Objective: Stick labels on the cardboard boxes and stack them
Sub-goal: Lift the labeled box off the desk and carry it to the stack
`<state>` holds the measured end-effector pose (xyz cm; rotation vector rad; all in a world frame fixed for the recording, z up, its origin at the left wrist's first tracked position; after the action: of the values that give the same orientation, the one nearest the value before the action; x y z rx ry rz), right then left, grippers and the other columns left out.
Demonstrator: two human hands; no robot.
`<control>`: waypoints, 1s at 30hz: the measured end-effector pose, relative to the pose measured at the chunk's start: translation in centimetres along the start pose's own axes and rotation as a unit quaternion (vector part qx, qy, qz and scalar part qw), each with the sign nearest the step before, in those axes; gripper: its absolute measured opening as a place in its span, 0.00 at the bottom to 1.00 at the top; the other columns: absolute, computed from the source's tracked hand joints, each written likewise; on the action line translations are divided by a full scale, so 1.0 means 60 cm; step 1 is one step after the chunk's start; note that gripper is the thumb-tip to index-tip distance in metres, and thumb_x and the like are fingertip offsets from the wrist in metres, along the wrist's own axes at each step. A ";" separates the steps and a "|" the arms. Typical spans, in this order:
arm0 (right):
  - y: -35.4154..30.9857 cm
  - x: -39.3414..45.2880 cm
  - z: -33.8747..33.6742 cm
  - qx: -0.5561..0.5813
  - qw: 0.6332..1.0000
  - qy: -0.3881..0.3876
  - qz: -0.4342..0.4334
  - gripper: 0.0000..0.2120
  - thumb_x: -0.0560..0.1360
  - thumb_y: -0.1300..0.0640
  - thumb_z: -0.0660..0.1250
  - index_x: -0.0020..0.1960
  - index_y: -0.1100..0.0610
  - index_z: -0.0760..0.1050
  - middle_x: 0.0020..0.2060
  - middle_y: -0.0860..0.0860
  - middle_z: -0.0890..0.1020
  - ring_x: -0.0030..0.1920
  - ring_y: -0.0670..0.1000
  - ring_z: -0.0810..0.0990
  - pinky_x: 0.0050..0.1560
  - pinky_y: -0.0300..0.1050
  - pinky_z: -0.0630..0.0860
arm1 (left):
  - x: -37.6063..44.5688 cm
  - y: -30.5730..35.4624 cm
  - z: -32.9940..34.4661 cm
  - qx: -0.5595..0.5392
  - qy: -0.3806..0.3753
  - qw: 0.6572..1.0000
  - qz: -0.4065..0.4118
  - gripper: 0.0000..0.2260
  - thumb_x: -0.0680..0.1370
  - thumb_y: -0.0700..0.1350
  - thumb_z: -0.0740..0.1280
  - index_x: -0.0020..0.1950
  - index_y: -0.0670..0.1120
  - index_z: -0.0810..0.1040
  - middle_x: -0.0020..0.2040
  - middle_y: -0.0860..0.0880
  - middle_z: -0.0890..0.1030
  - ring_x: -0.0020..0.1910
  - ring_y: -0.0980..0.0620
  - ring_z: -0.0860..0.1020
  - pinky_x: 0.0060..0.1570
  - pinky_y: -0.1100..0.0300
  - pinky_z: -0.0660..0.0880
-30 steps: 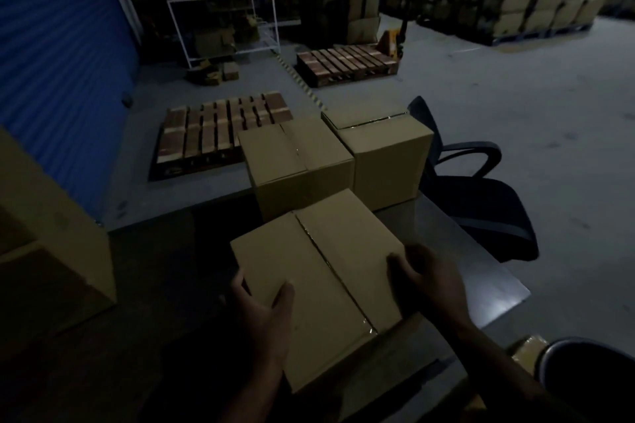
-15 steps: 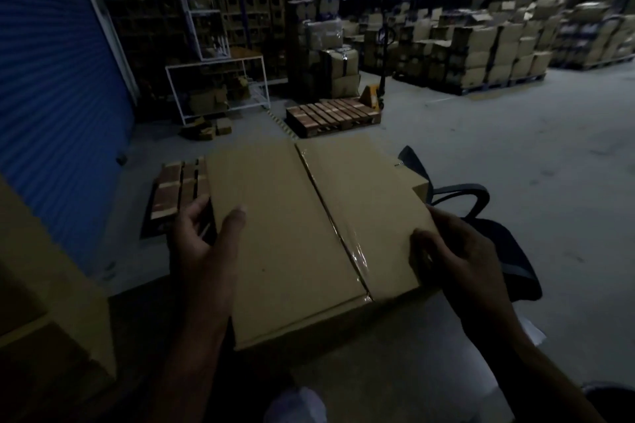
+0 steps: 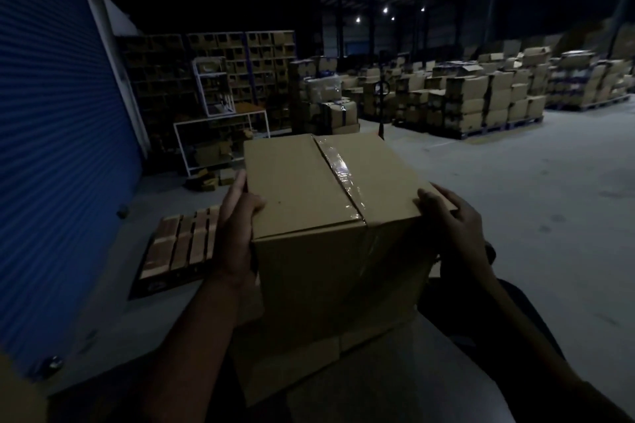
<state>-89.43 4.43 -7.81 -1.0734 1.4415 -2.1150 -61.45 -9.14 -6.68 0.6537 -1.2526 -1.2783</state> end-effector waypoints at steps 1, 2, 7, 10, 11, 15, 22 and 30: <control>0.015 0.038 -0.005 0.003 1.000 0.000 0.007 0.28 0.75 0.46 0.70 0.72 0.57 0.75 0.61 0.55 0.81 0.59 0.50 0.80 0.40 0.31 0.78 | 0.020 -0.018 0.020 -0.004 0.006 1.000 -0.002 0.34 0.77 0.47 0.67 0.84 0.53 0.64 0.75 0.48 0.76 0.68 0.45 0.79 0.64 0.48 0.79; 0.030 0.076 -0.009 0.004 1.000 -0.002 0.011 0.25 0.78 0.48 0.69 0.72 0.57 0.75 0.62 0.54 0.81 0.58 0.49 0.80 0.39 0.30 0.78 | 0.041 -0.038 0.042 -0.006 0.015 1.000 -0.008 0.33 0.79 0.44 0.66 0.84 0.53 0.63 0.75 0.48 0.76 0.67 0.45 0.80 0.62 0.49 0.79; 0.117 0.239 -0.029 -0.016 0.999 -0.027 0.037 0.21 0.80 0.48 0.68 0.71 0.54 0.76 0.61 0.52 0.80 0.58 0.50 0.80 0.41 0.35 0.77 | 0.139 -0.133 0.125 0.011 0.068 0.997 -0.046 0.33 0.78 0.48 0.67 0.83 0.52 0.65 0.67 0.49 0.79 0.68 0.42 0.77 0.67 0.43 0.75; 0.162 0.311 -0.037 -0.014 0.998 -0.033 0.051 0.20 0.80 0.48 0.68 0.69 0.54 0.77 0.59 0.51 0.80 0.58 0.52 0.80 0.45 0.41 0.77 | 0.192 -0.173 0.155 0.018 0.081 0.995 -0.053 0.34 0.75 0.51 0.68 0.82 0.54 0.69 0.65 0.51 0.79 0.68 0.44 0.77 0.68 0.41 0.75; 0.171 0.331 -0.036 -0.015 0.998 -0.034 0.050 0.19 0.80 0.48 0.68 0.69 0.54 0.76 0.58 0.51 0.80 0.58 0.51 0.79 0.45 0.41 0.77 | 0.209 -0.182 0.163 0.020 0.083 0.995 -0.052 0.33 0.75 0.51 0.69 0.81 0.53 0.69 0.66 0.50 0.79 0.68 0.44 0.77 0.69 0.41 0.74; 0.203 0.405 -0.022 -0.020 0.997 -0.048 0.054 0.20 0.80 0.47 0.68 0.69 0.53 0.76 0.58 0.50 0.81 0.56 0.48 0.80 0.43 0.37 0.76 | 0.268 -0.214 0.181 0.013 0.109 0.992 -0.058 0.29 0.80 0.48 0.67 0.81 0.50 0.70 0.70 0.48 0.77 0.70 0.44 0.75 0.72 0.40 0.72; 0.277 0.442 0.001 -0.050 0.996 -0.053 0.045 0.22 0.78 0.40 0.67 0.64 0.53 0.80 0.55 0.50 0.84 0.57 0.50 0.81 0.52 0.48 0.80 | 0.308 -0.282 0.149 0.014 0.145 0.986 -0.077 0.27 0.74 0.56 0.68 0.74 0.57 0.77 0.66 0.51 0.81 0.68 0.45 0.78 0.71 0.33 0.72; 0.276 0.440 0.011 -0.063 0.996 -0.054 0.034 0.21 0.80 0.42 0.66 0.68 0.52 0.77 0.55 0.48 0.83 0.54 0.45 0.81 0.51 0.45 0.79 | 0.287 -0.259 0.149 0.034 0.176 0.983 -0.043 0.25 0.79 0.56 0.66 0.75 0.52 0.76 0.64 0.53 0.80 0.67 0.48 0.77 0.72 0.37 0.72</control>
<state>-107.83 -20.25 -12.51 -1.1500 1.5543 -1.9102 -77.91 -26.70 -12.98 0.9470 -0.9879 -1.1326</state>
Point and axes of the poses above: each hand's wrist, its own x-axis towards the middle knuckle, its own z-axis out of the palm, y = z × x, the point moved 4 cm from there along x, towards the middle knuckle
